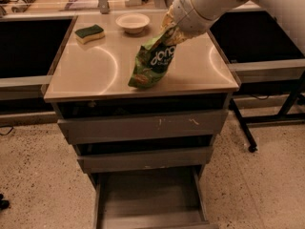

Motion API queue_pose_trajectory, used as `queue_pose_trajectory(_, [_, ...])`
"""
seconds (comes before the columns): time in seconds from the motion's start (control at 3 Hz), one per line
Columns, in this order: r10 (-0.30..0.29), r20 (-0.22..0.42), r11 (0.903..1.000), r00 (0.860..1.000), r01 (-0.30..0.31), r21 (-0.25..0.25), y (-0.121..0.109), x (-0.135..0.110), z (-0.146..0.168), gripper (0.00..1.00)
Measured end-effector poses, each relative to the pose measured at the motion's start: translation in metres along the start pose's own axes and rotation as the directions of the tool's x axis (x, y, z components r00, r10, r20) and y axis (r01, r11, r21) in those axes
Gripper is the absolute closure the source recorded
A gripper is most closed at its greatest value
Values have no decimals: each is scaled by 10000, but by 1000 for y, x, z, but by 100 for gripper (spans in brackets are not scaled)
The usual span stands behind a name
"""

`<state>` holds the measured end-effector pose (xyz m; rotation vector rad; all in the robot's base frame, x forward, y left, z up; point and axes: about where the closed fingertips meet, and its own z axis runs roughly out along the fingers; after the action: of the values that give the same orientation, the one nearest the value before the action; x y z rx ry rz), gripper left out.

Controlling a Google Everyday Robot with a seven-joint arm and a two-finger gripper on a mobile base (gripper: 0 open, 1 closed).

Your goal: Pick green rice chip bag from bottom drawer and place on counter

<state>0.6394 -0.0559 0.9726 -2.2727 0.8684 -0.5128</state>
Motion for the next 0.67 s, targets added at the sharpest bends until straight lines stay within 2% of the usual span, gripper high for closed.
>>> queue_pose_trajectory(0.33, [434,96,9991,9990,-433,-20,1,19,32,100])
queue_pose_trajectory(0.67, [674,43,9971,9977,-672,-349,-2,43,67,100])
